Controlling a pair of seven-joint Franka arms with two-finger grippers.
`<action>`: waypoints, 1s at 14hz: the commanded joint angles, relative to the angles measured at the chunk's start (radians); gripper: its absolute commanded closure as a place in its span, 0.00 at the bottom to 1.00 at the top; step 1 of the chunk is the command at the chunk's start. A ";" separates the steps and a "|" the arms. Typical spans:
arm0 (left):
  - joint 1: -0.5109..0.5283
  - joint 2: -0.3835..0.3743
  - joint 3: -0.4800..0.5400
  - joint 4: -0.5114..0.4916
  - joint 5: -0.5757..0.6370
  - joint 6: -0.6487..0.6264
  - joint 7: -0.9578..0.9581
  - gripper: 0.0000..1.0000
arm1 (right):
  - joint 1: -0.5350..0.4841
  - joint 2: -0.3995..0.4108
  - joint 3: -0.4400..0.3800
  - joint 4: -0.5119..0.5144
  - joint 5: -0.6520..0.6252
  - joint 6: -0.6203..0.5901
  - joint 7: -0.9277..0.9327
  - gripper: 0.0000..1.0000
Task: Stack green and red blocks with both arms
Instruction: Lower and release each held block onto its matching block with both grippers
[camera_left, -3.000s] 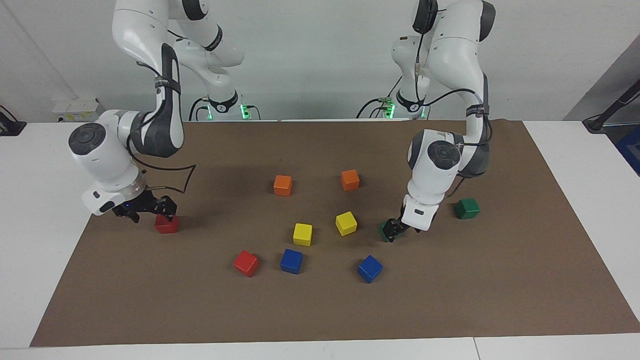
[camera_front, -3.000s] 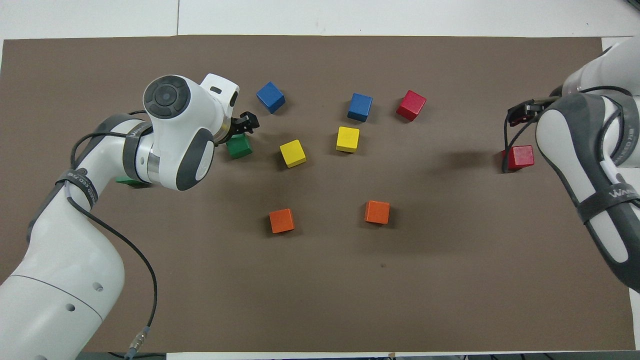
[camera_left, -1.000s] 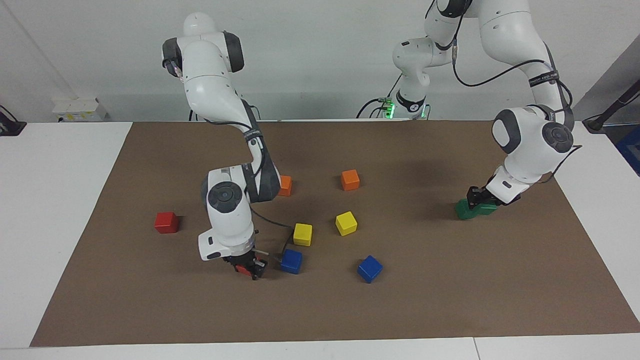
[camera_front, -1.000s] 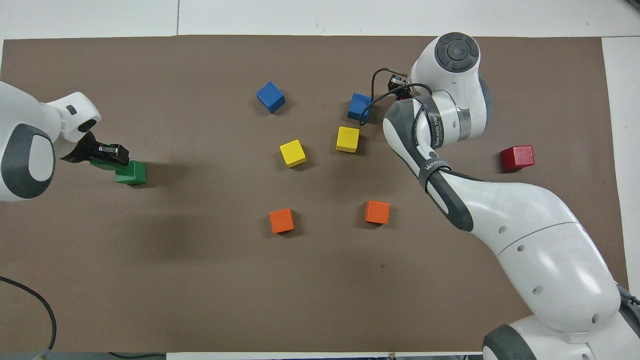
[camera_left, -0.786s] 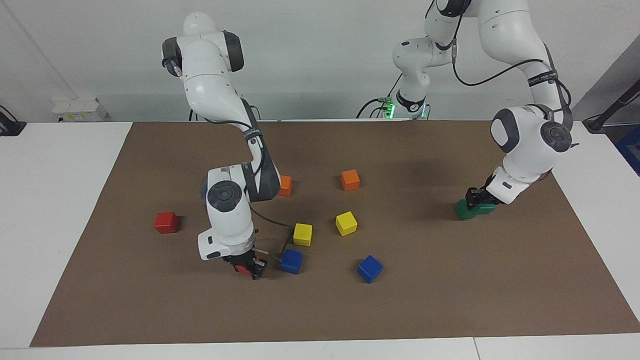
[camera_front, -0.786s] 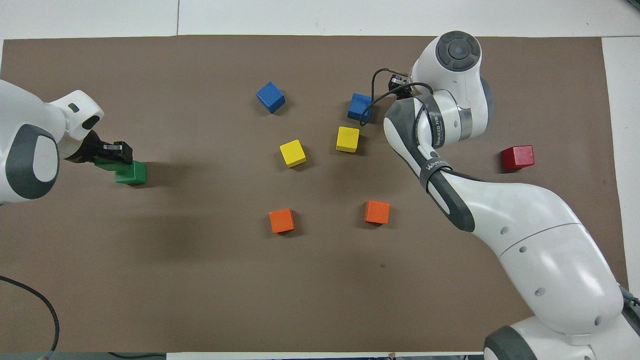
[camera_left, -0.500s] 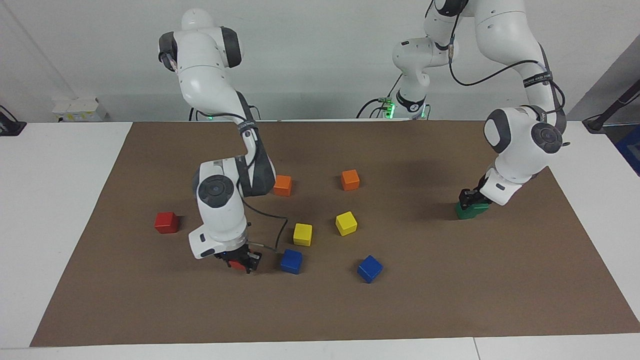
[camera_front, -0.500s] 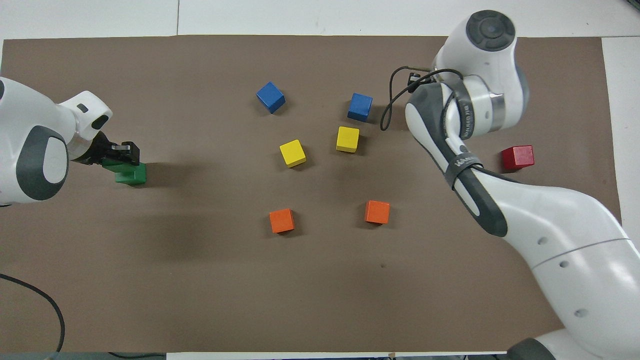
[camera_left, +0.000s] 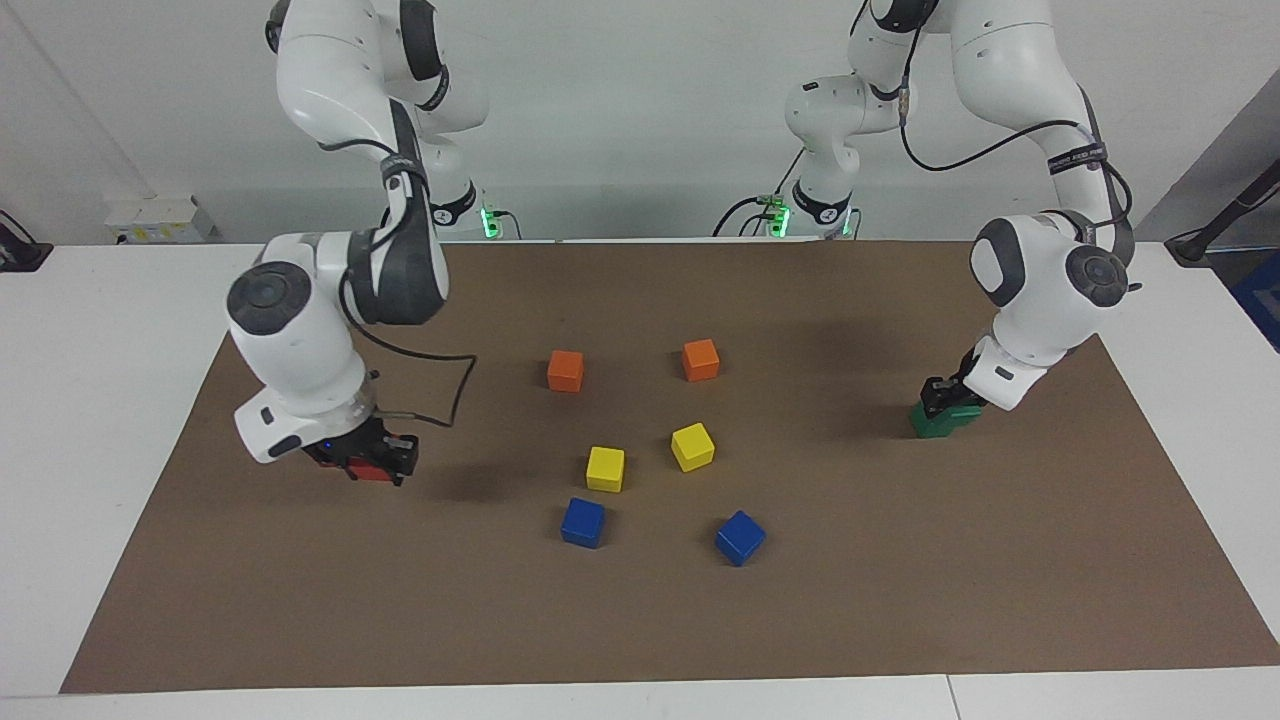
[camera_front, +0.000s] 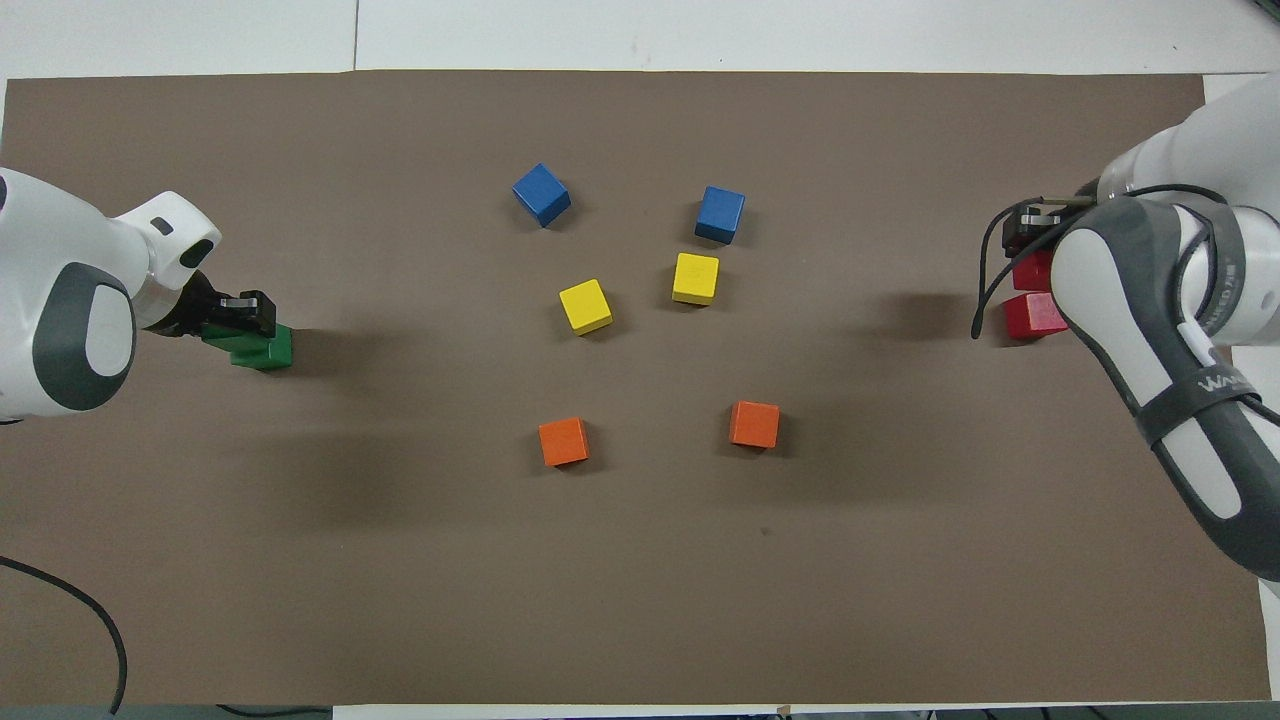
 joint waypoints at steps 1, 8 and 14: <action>0.005 -0.045 0.006 -0.056 -0.014 0.036 0.070 1.00 | -0.024 -0.055 0.015 -0.131 0.027 0.112 -0.028 1.00; 0.006 -0.047 0.006 -0.059 -0.013 0.039 0.075 1.00 | -0.045 -0.044 0.014 -0.172 0.027 0.183 -0.062 1.00; 0.006 -0.055 0.006 -0.085 -0.013 0.056 0.074 1.00 | -0.049 -0.020 0.014 -0.192 0.027 0.244 -0.094 1.00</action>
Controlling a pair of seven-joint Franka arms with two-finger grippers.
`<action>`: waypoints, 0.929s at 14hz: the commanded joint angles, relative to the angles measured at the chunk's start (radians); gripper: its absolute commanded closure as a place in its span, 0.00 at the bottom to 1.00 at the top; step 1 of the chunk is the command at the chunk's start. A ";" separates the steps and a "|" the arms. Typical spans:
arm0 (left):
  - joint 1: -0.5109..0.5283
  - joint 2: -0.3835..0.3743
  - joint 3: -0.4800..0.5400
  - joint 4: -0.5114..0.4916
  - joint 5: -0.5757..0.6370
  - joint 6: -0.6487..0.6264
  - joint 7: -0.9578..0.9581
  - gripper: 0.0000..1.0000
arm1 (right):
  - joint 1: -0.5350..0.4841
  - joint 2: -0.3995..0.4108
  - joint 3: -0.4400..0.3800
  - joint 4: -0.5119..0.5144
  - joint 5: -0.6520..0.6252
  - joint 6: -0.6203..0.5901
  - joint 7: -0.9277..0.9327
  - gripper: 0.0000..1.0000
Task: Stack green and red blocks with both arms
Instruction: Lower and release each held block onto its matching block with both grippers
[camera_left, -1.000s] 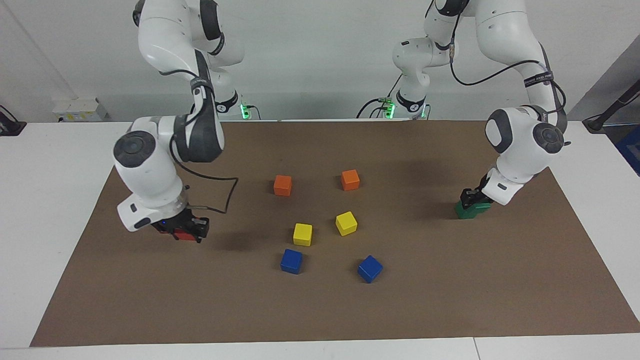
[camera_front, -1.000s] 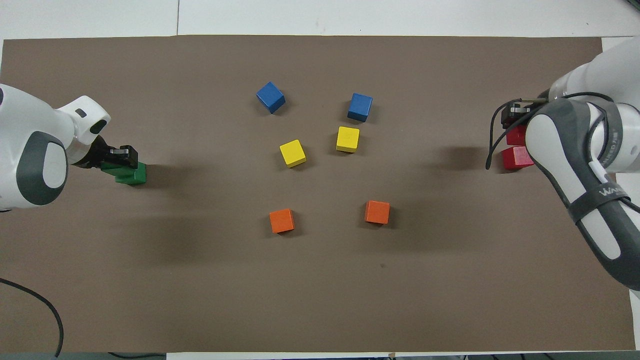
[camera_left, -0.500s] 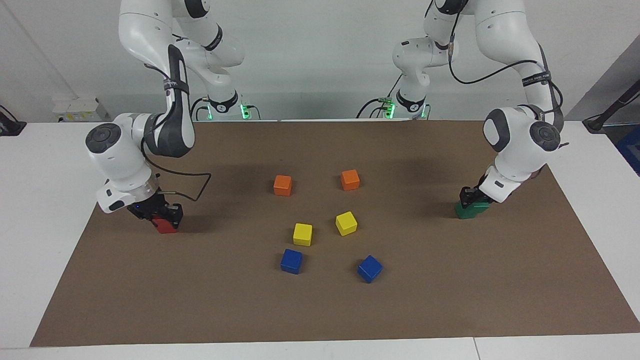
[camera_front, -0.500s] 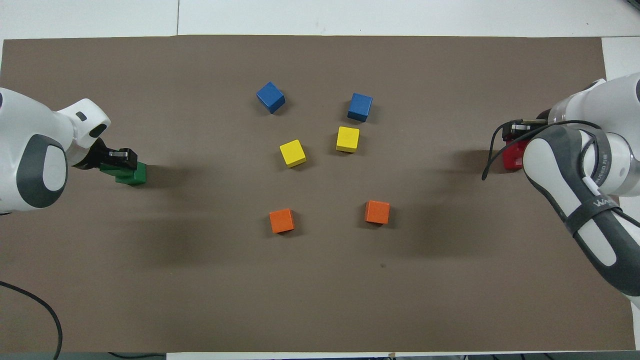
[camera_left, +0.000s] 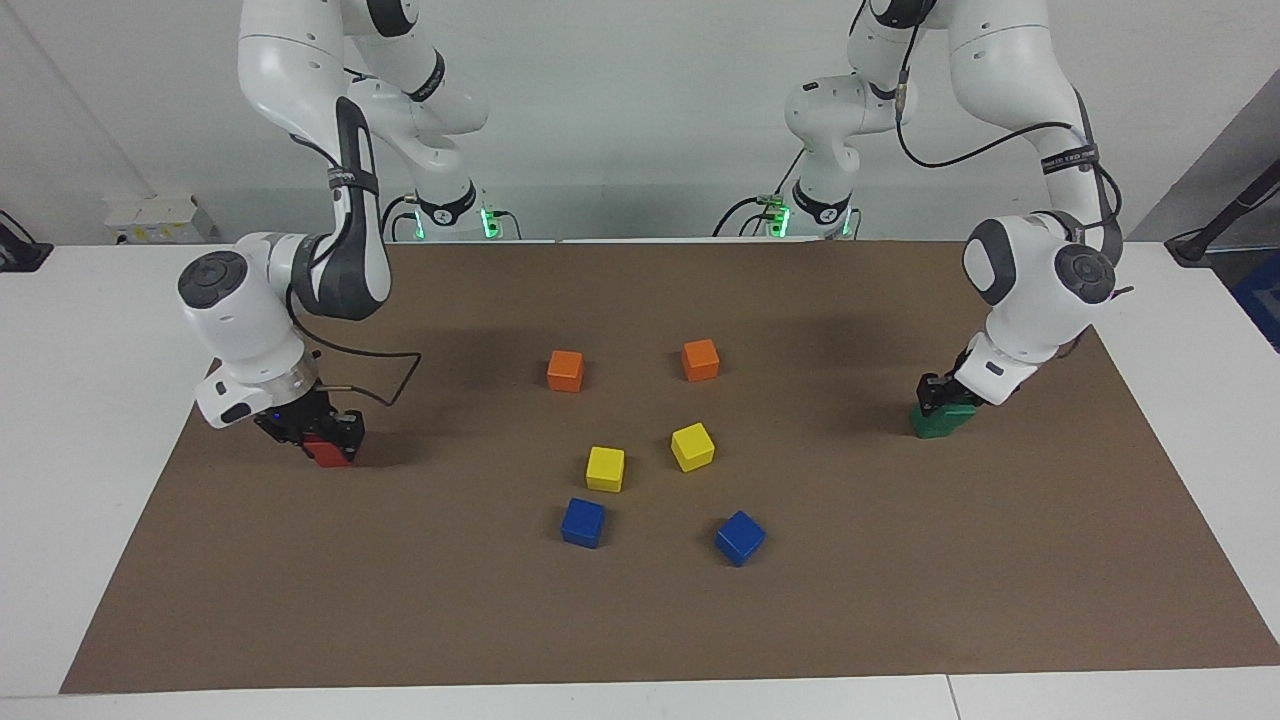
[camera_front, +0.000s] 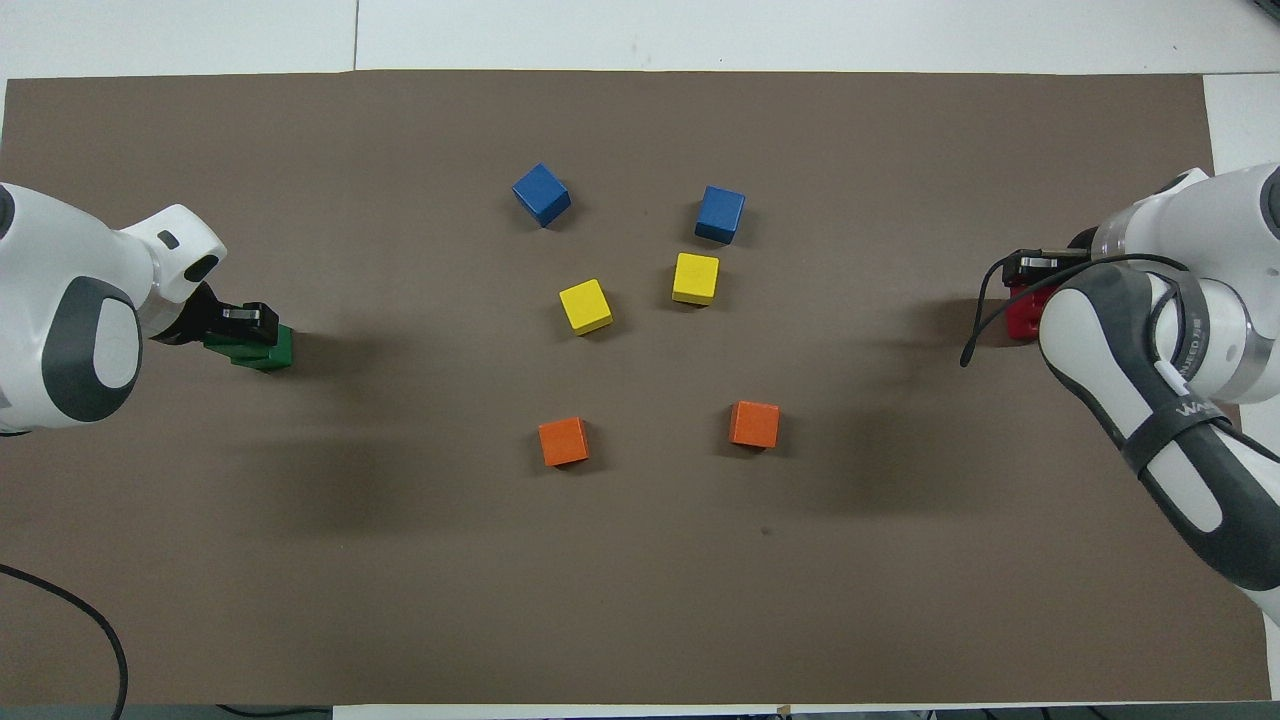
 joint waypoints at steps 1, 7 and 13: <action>0.005 -0.045 0.003 -0.049 -0.013 0.023 0.021 1.00 | -0.023 -0.008 0.013 -0.035 0.021 0.050 -0.060 1.00; 0.005 -0.047 0.003 -0.049 -0.013 0.020 0.021 1.00 | -0.030 -0.011 0.013 -0.058 0.021 0.085 -0.080 1.00; 0.005 -0.047 0.003 -0.051 -0.013 0.014 0.007 0.12 | -0.036 -0.017 0.013 -0.081 0.021 0.090 -0.076 1.00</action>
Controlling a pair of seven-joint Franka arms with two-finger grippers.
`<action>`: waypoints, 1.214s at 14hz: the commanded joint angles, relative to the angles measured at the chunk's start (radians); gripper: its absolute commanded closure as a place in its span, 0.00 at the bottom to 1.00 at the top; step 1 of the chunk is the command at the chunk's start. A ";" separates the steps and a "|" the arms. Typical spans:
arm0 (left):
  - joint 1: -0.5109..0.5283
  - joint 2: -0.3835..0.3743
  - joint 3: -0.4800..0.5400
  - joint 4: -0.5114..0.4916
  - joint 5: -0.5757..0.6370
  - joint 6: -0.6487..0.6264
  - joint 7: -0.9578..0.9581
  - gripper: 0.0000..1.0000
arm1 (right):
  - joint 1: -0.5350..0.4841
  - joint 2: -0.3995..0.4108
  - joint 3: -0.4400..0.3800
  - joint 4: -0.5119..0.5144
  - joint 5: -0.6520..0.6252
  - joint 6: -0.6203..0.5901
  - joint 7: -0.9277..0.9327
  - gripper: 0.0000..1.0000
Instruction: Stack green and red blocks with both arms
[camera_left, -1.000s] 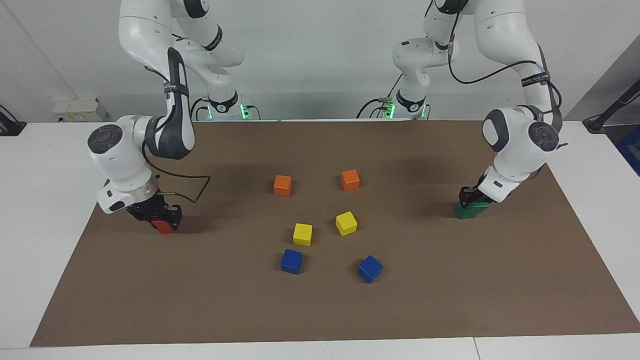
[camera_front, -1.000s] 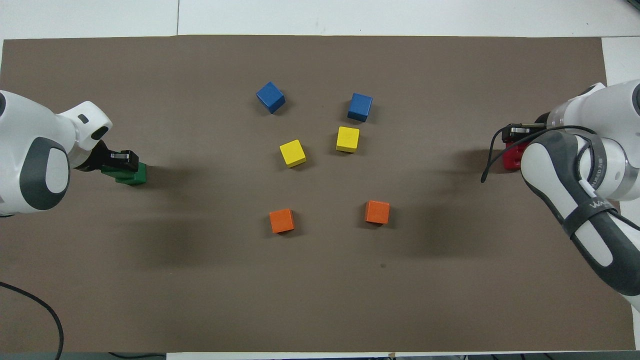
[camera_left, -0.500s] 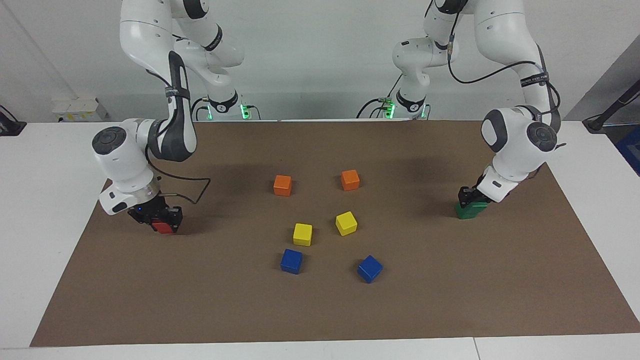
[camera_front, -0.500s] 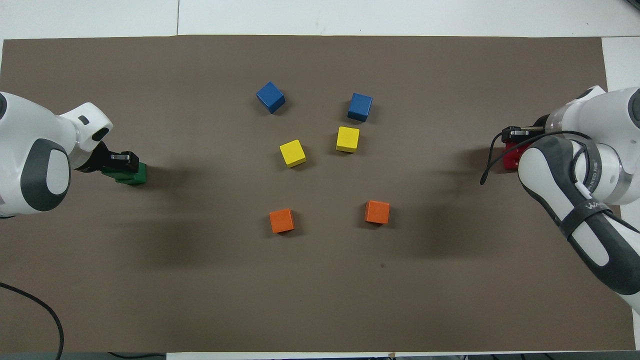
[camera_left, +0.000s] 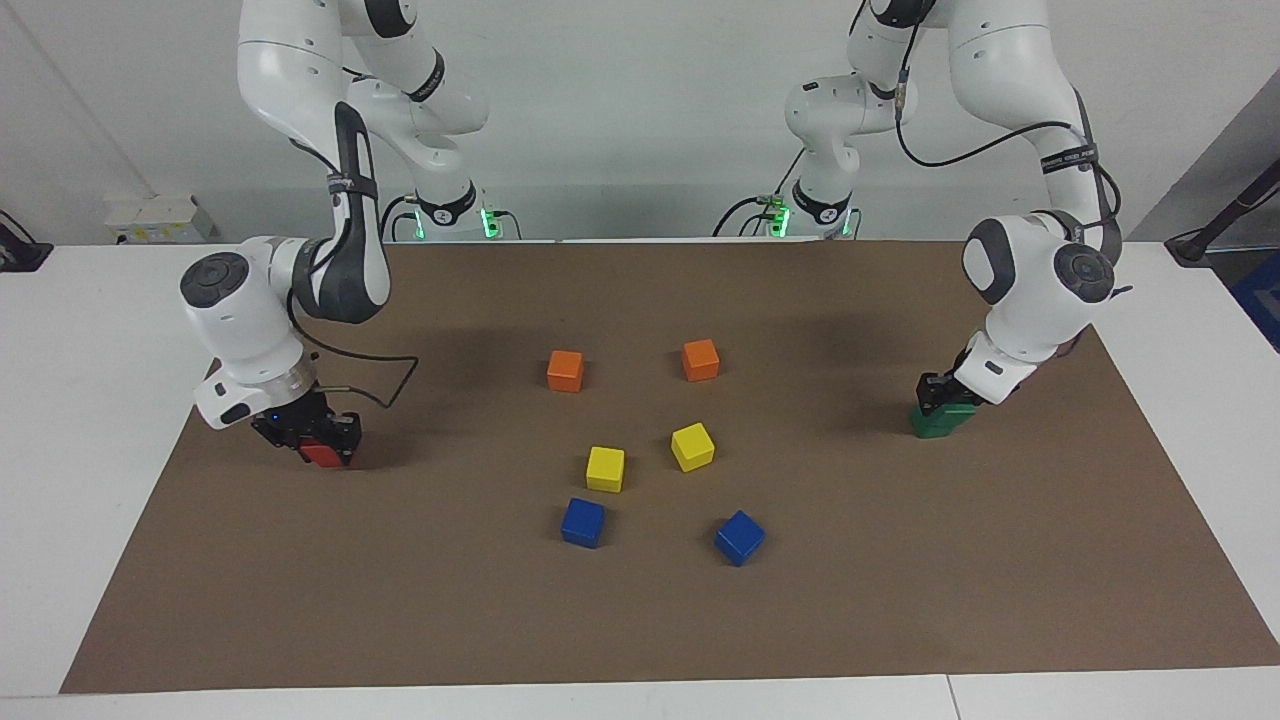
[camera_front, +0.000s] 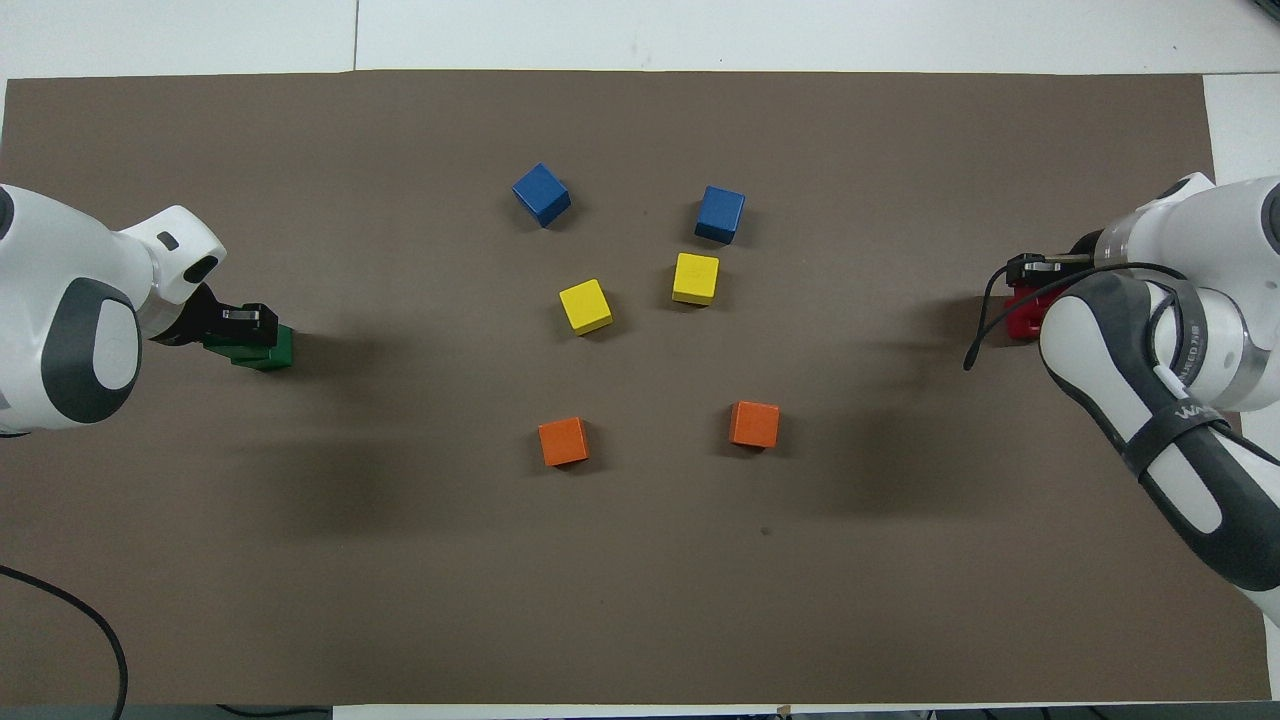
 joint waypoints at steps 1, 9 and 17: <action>0.004 -0.044 0.002 -0.047 -0.013 0.013 0.002 0.00 | -0.025 -0.014 0.013 -0.053 0.022 0.038 -0.035 0.94; -0.001 -0.087 0.004 -0.001 -0.013 -0.053 -0.005 0.00 | -0.023 -0.029 0.010 -0.007 0.006 -0.069 -0.049 0.00; -0.013 -0.145 -0.004 0.190 -0.008 -0.312 -0.044 0.00 | 0.027 -0.257 0.018 0.173 -0.030 -0.523 -0.047 0.00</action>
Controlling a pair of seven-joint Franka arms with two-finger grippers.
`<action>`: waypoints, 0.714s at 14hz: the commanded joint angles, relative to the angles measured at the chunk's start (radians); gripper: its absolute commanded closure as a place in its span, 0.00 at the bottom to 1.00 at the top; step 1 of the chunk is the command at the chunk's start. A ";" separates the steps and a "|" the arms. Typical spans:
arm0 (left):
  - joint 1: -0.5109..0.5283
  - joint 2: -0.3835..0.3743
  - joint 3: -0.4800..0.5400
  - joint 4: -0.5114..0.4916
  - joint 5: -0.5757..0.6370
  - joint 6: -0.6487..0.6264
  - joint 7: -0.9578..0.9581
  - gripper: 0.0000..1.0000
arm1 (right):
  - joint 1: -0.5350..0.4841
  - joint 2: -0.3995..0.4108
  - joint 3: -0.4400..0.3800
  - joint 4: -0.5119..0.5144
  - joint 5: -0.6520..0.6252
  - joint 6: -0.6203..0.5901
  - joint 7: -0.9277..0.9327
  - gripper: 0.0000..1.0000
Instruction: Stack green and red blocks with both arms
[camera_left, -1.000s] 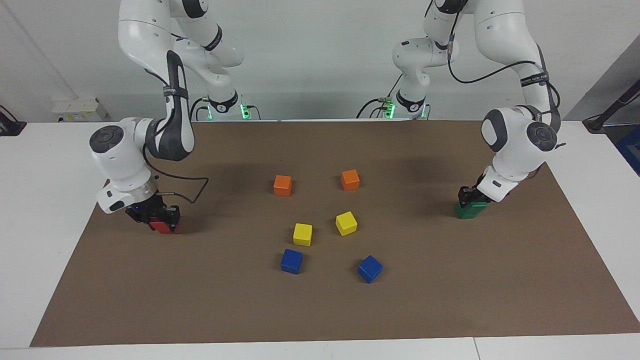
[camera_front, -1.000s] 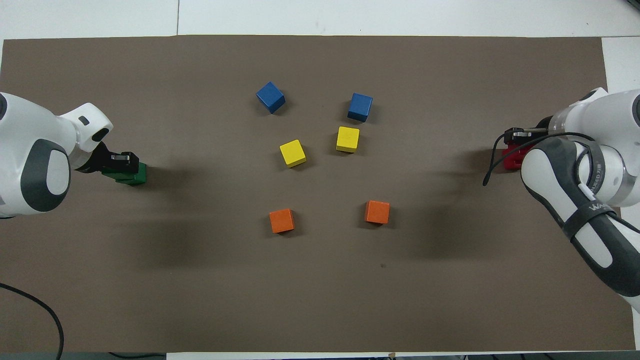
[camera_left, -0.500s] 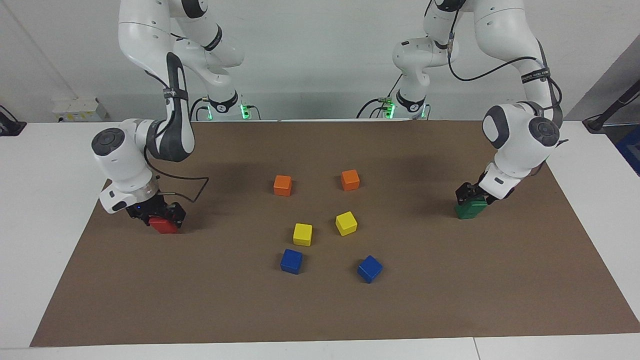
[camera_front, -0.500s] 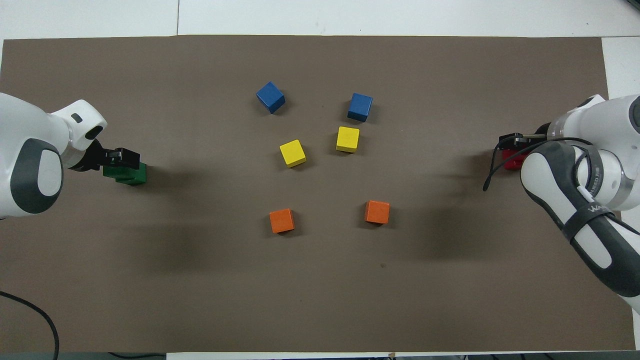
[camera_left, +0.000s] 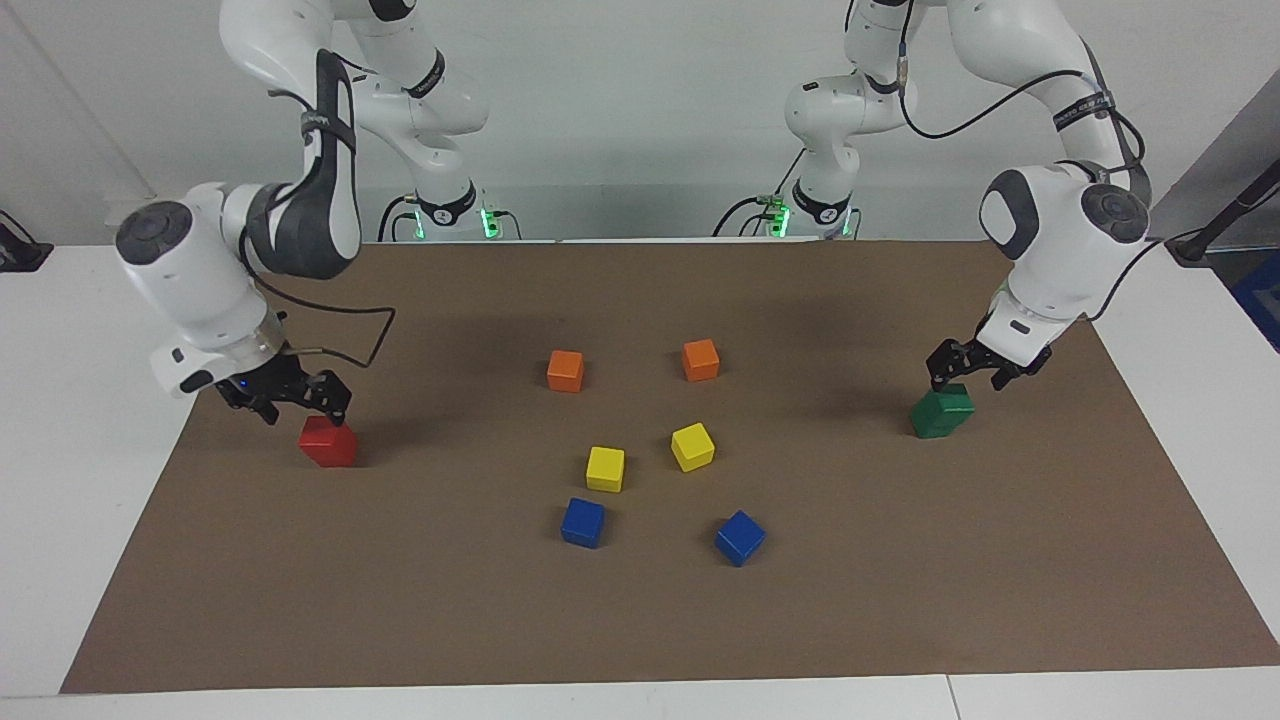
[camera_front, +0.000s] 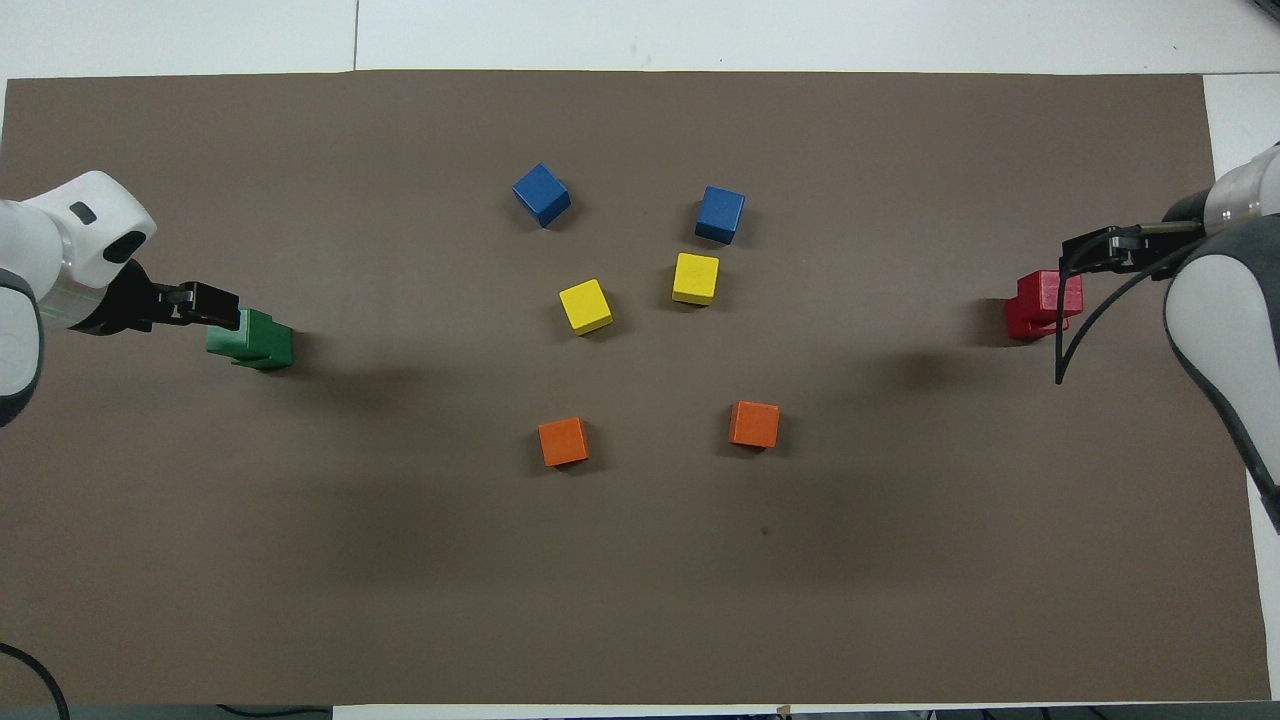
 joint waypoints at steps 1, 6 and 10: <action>-0.012 -0.022 -0.003 0.104 -0.007 -0.126 -0.036 0.00 | 0.028 -0.095 0.006 -0.019 -0.029 -0.095 -0.026 0.00; -0.043 -0.114 -0.003 0.082 -0.008 -0.193 -0.085 0.00 | 0.045 -0.138 0.006 -0.007 -0.043 -0.215 -0.023 0.00; -0.063 -0.133 -0.004 0.052 -0.008 -0.195 -0.099 0.00 | 0.028 -0.124 0.046 0.060 -0.038 -0.314 -0.018 0.00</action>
